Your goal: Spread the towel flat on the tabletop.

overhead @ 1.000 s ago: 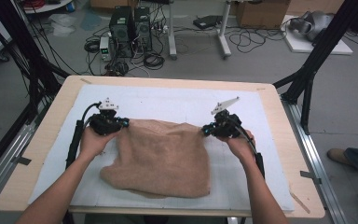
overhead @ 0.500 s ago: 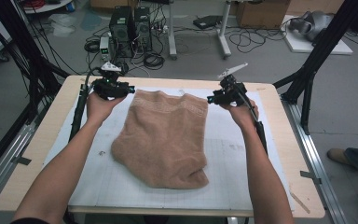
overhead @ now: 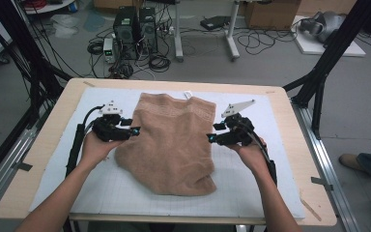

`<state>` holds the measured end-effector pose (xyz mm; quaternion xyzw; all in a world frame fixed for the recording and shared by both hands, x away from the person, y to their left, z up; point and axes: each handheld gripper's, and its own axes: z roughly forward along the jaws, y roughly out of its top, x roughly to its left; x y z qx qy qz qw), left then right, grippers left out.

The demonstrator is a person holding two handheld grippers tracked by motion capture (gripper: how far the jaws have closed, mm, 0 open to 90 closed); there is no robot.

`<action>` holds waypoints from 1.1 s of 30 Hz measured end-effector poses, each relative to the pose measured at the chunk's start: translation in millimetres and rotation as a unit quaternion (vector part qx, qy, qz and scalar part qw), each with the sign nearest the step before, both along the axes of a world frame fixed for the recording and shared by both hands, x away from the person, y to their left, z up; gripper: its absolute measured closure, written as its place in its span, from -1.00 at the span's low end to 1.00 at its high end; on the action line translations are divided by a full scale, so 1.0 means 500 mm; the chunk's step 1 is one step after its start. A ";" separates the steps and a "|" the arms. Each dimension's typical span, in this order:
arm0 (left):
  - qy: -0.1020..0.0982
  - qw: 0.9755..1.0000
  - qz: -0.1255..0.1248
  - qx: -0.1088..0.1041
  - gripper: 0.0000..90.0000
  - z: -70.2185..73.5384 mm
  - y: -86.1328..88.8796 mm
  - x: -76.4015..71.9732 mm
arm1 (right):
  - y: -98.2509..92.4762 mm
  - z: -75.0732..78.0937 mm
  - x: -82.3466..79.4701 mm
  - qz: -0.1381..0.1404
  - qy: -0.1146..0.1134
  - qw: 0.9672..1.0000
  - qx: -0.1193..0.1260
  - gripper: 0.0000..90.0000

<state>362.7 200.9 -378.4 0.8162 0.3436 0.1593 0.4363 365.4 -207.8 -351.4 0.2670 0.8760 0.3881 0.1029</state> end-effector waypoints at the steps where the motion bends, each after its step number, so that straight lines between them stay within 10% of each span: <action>1: 0.002 1.000 -0.003 0.001 0.07 -0.003 0.004 -0.011 | 0.002 -0.006 -0.015 0.007 0.000 1.000 0.006 0.07; 12: 0.028 0.999 -0.033 0.015 -0.07 -0.082 0.031 -0.121 | 0.055 -0.100 -0.101 0.070 0.036 0.997 0.006 -0.02; 18: 0.050 0.997 -0.044 0.046 0.41 -0.120 0.018 -0.117 | 0.077 -0.144 -0.110 0.098 0.055 0.994 -0.010 0.64; 23: 0.039 0.997 -0.039 0.044 0.77 -0.106 0.012 -0.112 | 0.081 -0.134 -0.105 0.106 0.054 0.993 -0.006 0.84; 33: 0.003 1.000 -0.007 -0.003 0.79 -0.021 -0.009 -0.041 | 0.020 -0.063 -0.039 0.037 0.018 0.999 0.007 0.85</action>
